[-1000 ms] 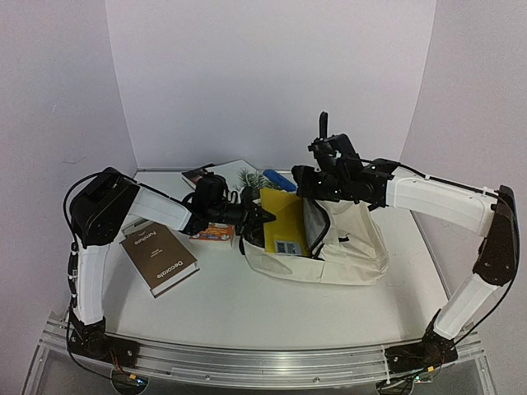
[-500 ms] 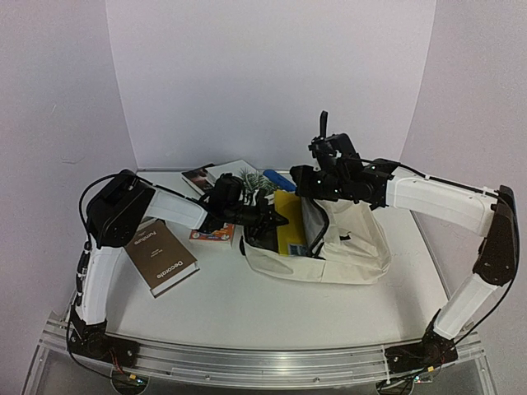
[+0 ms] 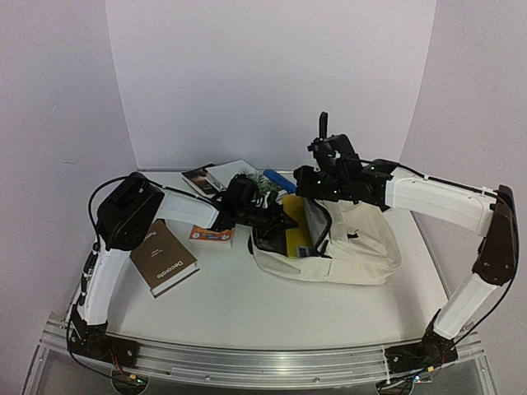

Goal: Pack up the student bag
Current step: Place the files in the student bag.

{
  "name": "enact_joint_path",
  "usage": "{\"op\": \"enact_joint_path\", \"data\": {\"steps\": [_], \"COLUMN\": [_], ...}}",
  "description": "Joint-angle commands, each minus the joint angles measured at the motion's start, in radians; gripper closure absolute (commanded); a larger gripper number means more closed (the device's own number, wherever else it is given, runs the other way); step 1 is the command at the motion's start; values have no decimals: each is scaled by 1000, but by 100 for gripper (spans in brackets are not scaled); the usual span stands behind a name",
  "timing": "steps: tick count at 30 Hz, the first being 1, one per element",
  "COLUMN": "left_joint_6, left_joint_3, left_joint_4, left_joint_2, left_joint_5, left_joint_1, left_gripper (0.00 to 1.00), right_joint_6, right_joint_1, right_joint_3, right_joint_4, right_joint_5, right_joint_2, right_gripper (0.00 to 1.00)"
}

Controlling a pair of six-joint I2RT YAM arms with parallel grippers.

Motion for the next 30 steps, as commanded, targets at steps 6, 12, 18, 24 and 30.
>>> {"op": "enact_joint_path", "data": {"steps": [6, 12, 18, 24, 30], "left_joint_6": [302, 459, 563, 613, 574], "left_joint_3": [-57, -90, -58, 40, 97], "left_joint_4": [-339, -510, -654, -742, -731], "left_joint_2": [-199, -343, -323, -228, -151], "left_joint_5": [-213, -351, -437, -480, -430], "left_joint_1": [-9, 8, 35, 35, 58], "left_gripper": [55, 37, 34, 37, 52], "right_joint_6": [43, 53, 48, 48, 48], "right_joint_1": [8, 0, -1, -1, -1], "right_joint_3": [-77, -104, -104, -106, -117], "right_joint_4": [108, 110, 114, 116, 120], "right_joint_5": [180, 152, 136, 122, 114], "right_joint_2": [-72, -78, -87, -95, -110], "right_gripper": [100, 100, 100, 100, 100]}}
